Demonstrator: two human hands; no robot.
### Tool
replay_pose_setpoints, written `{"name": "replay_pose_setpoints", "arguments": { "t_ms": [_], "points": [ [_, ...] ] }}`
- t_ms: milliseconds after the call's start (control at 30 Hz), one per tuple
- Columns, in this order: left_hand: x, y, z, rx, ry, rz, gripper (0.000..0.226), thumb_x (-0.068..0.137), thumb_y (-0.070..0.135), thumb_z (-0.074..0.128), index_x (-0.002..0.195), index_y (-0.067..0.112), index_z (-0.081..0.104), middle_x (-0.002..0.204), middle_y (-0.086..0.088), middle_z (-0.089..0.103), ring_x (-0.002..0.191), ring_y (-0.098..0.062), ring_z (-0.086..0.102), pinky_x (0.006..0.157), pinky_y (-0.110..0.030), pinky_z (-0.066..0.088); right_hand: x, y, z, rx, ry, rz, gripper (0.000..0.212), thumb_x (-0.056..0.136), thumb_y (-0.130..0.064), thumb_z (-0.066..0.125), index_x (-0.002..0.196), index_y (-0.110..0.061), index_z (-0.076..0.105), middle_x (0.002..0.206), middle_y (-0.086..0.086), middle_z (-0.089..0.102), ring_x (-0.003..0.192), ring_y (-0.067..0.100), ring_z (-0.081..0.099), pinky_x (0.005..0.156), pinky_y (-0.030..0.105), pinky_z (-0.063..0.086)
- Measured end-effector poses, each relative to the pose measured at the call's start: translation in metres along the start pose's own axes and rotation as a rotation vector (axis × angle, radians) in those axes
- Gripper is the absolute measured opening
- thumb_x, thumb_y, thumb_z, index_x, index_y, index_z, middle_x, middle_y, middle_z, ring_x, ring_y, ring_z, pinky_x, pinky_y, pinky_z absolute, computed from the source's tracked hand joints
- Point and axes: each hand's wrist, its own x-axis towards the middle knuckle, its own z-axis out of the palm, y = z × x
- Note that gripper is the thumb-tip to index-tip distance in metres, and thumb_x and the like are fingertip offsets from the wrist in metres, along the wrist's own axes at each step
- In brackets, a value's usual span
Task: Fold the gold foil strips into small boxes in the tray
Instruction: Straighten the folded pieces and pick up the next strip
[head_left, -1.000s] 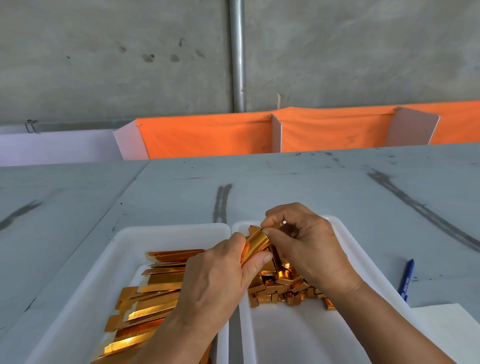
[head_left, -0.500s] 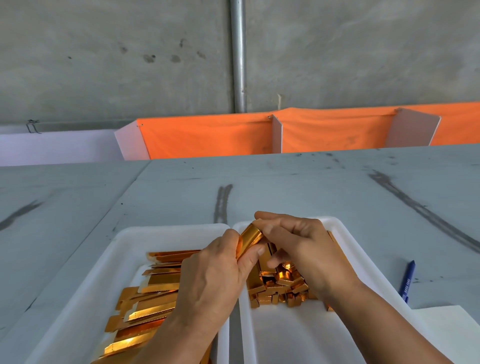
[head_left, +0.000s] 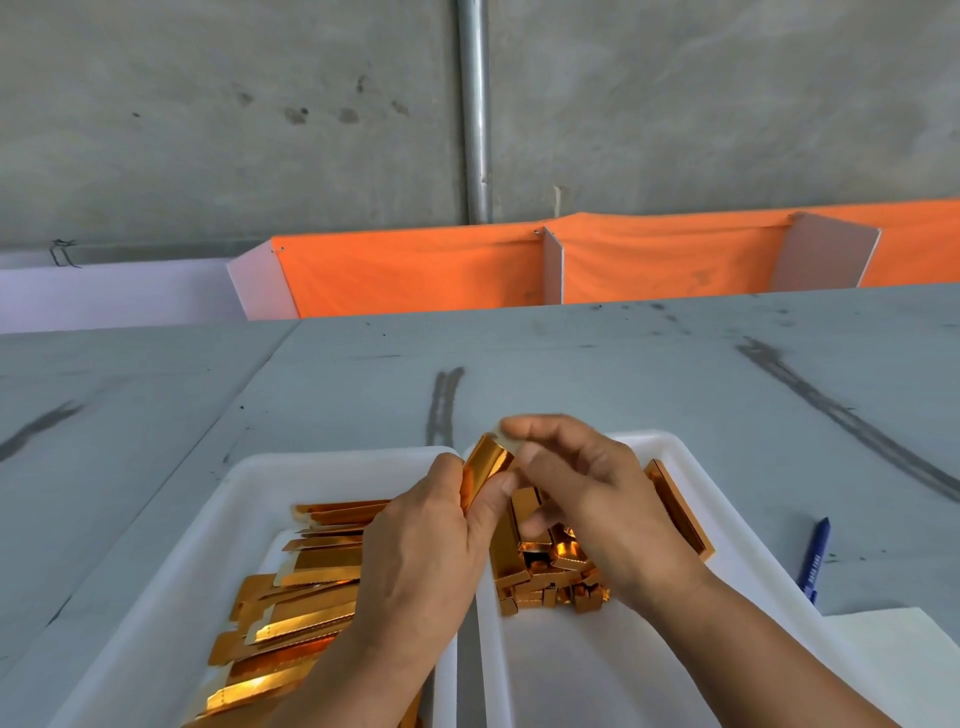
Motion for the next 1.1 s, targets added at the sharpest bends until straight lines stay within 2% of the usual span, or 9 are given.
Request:
{"name": "replay_pose_setpoints", "arguments": {
  "t_ms": [67,167,333,433,600,800,967,1100],
  "points": [
    [0.0,0.0006,-0.0005,-0.007,0.0,0.009,0.047,0.083,0.072,0.022,0.078,0.028,0.039,0.05,0.011,0.035,0.039,-0.006,0.039,0.041,-0.011,0.022,0.0023,-0.002,-0.0042,0.074,0.085,0.022,0.02,0.103,-0.027,0.05,0.112,-0.035,0.067,0.088,0.0,0.076,0.059,0.019,0.068,0.063,0.022,0.057],
    [-0.0014,0.0015,-0.0022,0.001,-0.011,0.032,0.044,0.084,0.07,0.022,0.079,0.029,0.038,0.05,0.013,0.033,0.039,-0.004,0.038,0.04,-0.01,0.021,0.0077,-0.0021,-0.0075,0.207,0.139,0.118,0.025,0.105,-0.023,0.046,0.104,-0.022,0.071,0.086,0.005,0.075,0.062,0.016,0.069,0.05,0.023,0.053],
    [-0.0015,0.0075,-0.0063,0.057,-0.03,0.078,0.04,0.089,0.066,0.028,0.076,0.029,0.033,0.048,0.015,0.024,0.036,-0.001,0.028,0.042,-0.008,0.013,0.009,0.0015,-0.007,0.323,0.02,0.193,0.026,0.101,-0.019,0.052,0.094,-0.006,0.074,0.078,0.014,0.072,0.052,0.014,0.06,0.045,0.021,0.05],
    [-0.0017,0.0074,-0.007,0.073,-0.027,0.079,0.041,0.088,0.068,0.029,0.075,0.029,0.032,0.049,0.016,0.023,0.035,0.001,0.026,0.044,-0.008,0.012,0.0085,0.0003,-0.0073,0.342,-0.028,0.175,0.025,0.099,-0.019,0.056,0.086,-0.008,0.075,0.078,0.016,0.071,0.05,0.014,0.057,0.045,0.02,0.05],
    [-0.0016,0.0071,-0.0057,0.081,-0.04,0.076,0.041,0.087,0.069,0.03,0.078,0.03,0.033,0.05,0.016,0.026,0.037,-0.001,0.03,0.043,-0.008,0.015,0.0067,0.0005,-0.0058,0.235,-0.023,0.125,0.018,0.095,-0.021,0.063,0.086,-0.011,0.075,0.077,0.013,0.071,0.053,0.016,0.057,0.051,0.022,0.05],
    [-0.0013,0.0083,-0.0066,0.08,-0.028,0.088,0.039,0.087,0.067,0.034,0.076,0.029,0.032,0.05,0.017,0.023,0.036,0.0,0.026,0.044,-0.007,0.013,0.0058,0.0002,-0.0056,0.186,-0.01,0.098,0.011,0.092,-0.018,0.068,0.086,-0.01,0.073,0.078,0.018,0.07,0.054,0.018,0.057,0.055,0.025,0.052],
    [-0.0016,0.0095,-0.0076,0.07,-0.018,0.1,0.039,0.088,0.065,0.038,0.074,0.029,0.032,0.049,0.015,0.021,0.035,0.0,0.024,0.044,-0.008,0.014,0.0074,-0.0004,-0.0066,0.223,-0.016,0.118,0.011,0.092,-0.012,0.067,0.081,-0.011,0.072,0.074,0.019,0.068,0.049,0.017,0.056,0.051,0.024,0.05],
    [-0.0019,0.01,-0.0078,0.036,-0.019,0.116,0.038,0.089,0.064,0.04,0.075,0.03,0.032,0.051,0.017,0.021,0.037,0.0,0.025,0.044,-0.007,0.015,0.0092,-0.0009,-0.0085,0.305,-0.042,0.151,0.02,0.091,-0.006,0.065,0.073,-0.013,0.072,0.069,0.015,0.067,0.048,0.018,0.055,0.045,0.023,0.049]
  ]
}}
